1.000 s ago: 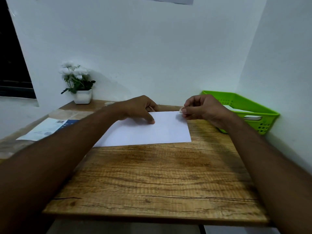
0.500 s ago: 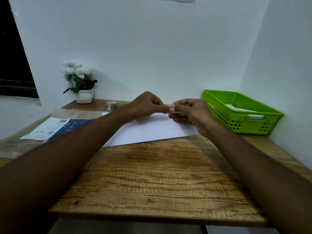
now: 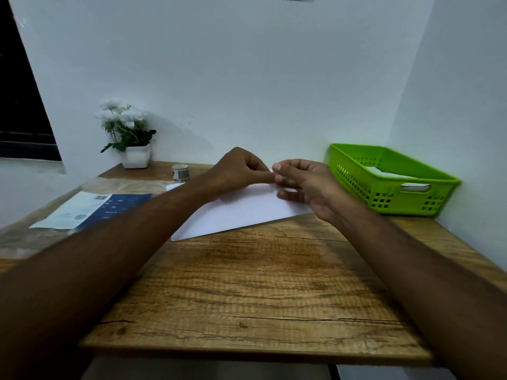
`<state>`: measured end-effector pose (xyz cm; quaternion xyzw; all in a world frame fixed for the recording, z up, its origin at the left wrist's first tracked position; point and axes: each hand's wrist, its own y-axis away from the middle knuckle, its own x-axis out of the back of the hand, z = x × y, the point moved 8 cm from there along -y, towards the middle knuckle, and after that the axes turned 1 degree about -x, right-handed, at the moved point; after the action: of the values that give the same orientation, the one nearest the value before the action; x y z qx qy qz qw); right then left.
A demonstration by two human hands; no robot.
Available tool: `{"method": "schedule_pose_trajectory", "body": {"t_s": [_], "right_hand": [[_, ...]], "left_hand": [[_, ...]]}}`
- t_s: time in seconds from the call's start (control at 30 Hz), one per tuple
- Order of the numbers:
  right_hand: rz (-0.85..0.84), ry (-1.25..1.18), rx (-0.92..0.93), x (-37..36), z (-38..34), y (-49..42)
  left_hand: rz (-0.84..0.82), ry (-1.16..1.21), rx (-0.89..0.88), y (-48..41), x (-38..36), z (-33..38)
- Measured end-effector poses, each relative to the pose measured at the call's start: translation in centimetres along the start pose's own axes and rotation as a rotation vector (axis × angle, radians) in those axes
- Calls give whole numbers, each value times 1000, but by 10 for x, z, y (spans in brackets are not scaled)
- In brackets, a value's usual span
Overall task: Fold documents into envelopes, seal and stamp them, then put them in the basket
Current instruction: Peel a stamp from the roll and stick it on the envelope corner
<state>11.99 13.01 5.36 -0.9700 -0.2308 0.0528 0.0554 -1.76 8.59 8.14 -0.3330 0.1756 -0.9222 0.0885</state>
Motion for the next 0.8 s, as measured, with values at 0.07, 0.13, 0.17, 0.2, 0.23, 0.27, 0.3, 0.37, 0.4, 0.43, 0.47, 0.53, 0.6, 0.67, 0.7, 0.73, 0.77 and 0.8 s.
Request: {"method": "schedule_pose_trajectory", "body": {"t_s": [0.07,0.13,0.17,0.2,0.23,0.27,0.3,0.37,0.4,0.43,0.47,0.53,0.6,0.67,0.7,0.73,0.77,0.8], "right_hand": [[29,19,5,2,1,-1],[44,42,4,3,1,-1],[42,51,0,3,1,0],[34,60,-5,3,2,0],[24,69,-7,2,2,1],[20,83,-5,2,1,1],[23,103,3,3,0,0],[44,169,35,7,-3,-1],[44,226,55,8,-6,-2],[35,298,76,9,-8,-2],[16,372,94,8,-11,-2],[-23,459,102,8,-14,-2],[-33,470,75,13,-14,-4],[-8,467,58,20,-14,-6],[9,452,58,24,-15,-6],[23,430,57,27,-16,-7],[34,402,56,30,-16,-7],[41,371,52,32,-16,-7]], "left_hand": [[-4,5,-5,0,-2,0],[0,-2,-6,0,-2,0],[8,-9,-6,-1,-1,-1],[16,-16,-6,-2,0,-2],[22,-23,-3,-2,1,-3],[26,-34,1,-3,1,-4],[28,-51,4,-4,1,-4],[28,-108,-7,-5,3,-4],[23,-136,-20,-5,3,-3],[12,-159,-32,-6,3,-2],[-2,-179,-43,-6,2,-1],[-32,-223,-77,-6,0,1],[-52,-254,-111,-5,-1,3],[-34,-275,-125,-6,2,3],[-15,-290,-129,-7,4,2],[8,-307,-129,-8,7,1],[34,-326,-125,-9,9,0],[64,-348,-116,-10,12,-2]]}}
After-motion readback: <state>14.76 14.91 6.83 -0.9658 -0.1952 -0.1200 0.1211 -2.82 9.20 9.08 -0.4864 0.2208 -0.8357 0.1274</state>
